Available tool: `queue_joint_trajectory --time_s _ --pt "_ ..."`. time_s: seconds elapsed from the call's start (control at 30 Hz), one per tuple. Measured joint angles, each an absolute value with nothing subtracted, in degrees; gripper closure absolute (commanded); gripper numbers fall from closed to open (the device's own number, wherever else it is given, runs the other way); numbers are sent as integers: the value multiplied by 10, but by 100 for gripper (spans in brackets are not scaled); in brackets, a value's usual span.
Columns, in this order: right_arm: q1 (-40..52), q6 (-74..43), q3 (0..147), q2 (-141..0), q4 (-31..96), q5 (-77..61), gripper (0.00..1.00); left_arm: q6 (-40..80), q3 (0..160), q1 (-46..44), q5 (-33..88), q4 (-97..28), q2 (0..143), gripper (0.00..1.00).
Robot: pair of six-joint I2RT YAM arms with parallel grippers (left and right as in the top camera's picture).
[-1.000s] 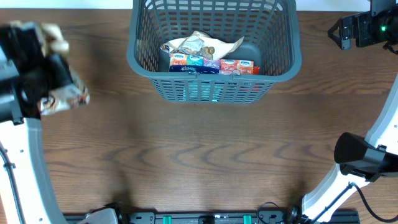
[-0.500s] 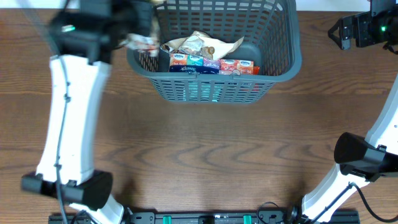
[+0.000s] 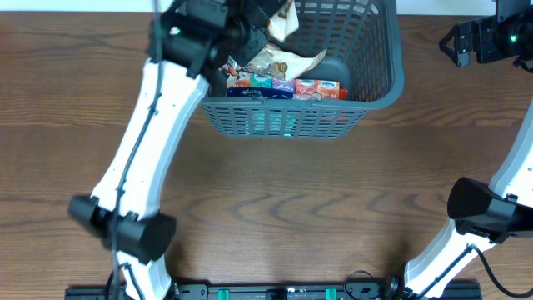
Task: Pack container
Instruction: 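Carry the PawTree pouch into the basket and release it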
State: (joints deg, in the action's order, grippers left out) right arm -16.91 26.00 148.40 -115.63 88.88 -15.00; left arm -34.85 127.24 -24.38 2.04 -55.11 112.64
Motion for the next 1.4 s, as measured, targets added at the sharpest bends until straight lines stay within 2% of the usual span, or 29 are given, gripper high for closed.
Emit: queue_joint_trajectory --time_s 0.13,0.17,0.37,0.47,0.77,1.0,1.2,1.4 --pt "-169 260 1484 -1156 889 -150 1 -382 1272 -244 17 -558 1198 83" --pt "-169 260 1484 -1156 889 -150 1 -385 1272 -244 15 -562 1215 72" --pt "-169 262 1484 -1156 887 -150 1 -371 1272 -240 13 -583 1263 19" --pt "-169 262 1484 -1156 887 -150 1 -347 1272 -232 13 -587 1262 1" --pt "-169 261 1484 -1156 843 -150 1 -299 1272 -206 10 -599 1230 1" --pt "-169 231 1483 -1156 728 -149 1 -265 1272 -187 11 -561 1093 1" --pt "-169 186 1483 -1156 708 -149 1 -191 1276 -122 10 -593 1007 1" --pt "-169 143 1483 -1156 710 -133 1 -143 1276 -53 10 -652 1005 1"
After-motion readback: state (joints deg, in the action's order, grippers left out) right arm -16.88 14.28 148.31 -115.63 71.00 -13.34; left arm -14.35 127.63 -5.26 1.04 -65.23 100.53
